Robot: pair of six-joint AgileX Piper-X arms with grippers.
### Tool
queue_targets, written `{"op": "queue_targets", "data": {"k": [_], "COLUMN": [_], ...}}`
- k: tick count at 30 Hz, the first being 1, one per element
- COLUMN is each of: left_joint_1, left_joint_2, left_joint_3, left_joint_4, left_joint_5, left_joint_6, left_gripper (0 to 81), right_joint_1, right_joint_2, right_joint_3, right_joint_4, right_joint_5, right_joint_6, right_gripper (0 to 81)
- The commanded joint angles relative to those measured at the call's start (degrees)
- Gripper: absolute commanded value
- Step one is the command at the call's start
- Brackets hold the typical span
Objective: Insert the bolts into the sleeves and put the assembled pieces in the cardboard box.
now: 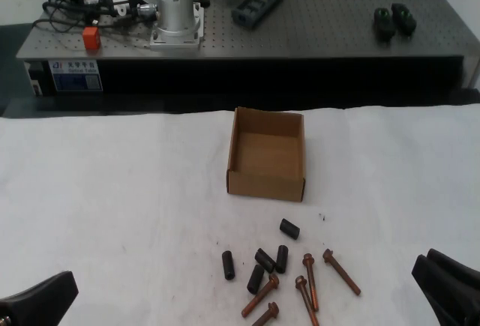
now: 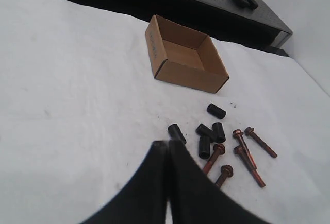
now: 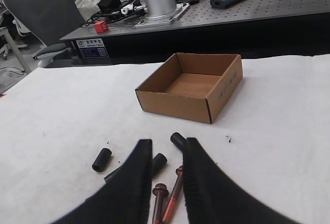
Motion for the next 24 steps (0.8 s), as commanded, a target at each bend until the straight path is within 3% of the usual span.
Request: {"op": "queue_targets", "data": {"k": [1,9,12,16,19,24], "left_joint_1": [0.16,0.16,0.16,0.16,0.16,0.16], "left_joint_2": [-0.33,-0.33,-0.33,-0.33,0.35,3.6], "left_joint_3": [0.01,0.01,0.01,0.01,0.01,0.01], "left_joint_4": [-0.35,-0.35,-1.56,-6.44,-7.75,-7.73], "left_joint_5": [-0.55,-0.55,-0.55,-0.55,-0.55,-0.39], "left_joint_6": [0.27,0.27,0.27,0.76,0.79,0.79], "left_gripper": [0.7,0.7,1.8,20.9,34.9,35.6], "right_joint_1": [0.03,0.03,0.03,0.03,0.03,0.03], "right_joint_2": [-0.07,-0.07,-0.07,0.48,7.78,28.95], "right_joint_3": [0.0,0.0,0.0,-1.44,-4.59,-13.95], "right_joint_4": [-1.1,-1.12,-3.09,-7.53,-7.49,-2.0], "right_joint_5": [0.16,-0.34,-3.85,-4.78,-5.78,-6.76], "right_joint_6": [0.24,2.87,5.41,6.68,6.67,-0.23], "right_gripper": [16.5,16.5,16.5,16.5,18.6,27.6]}}
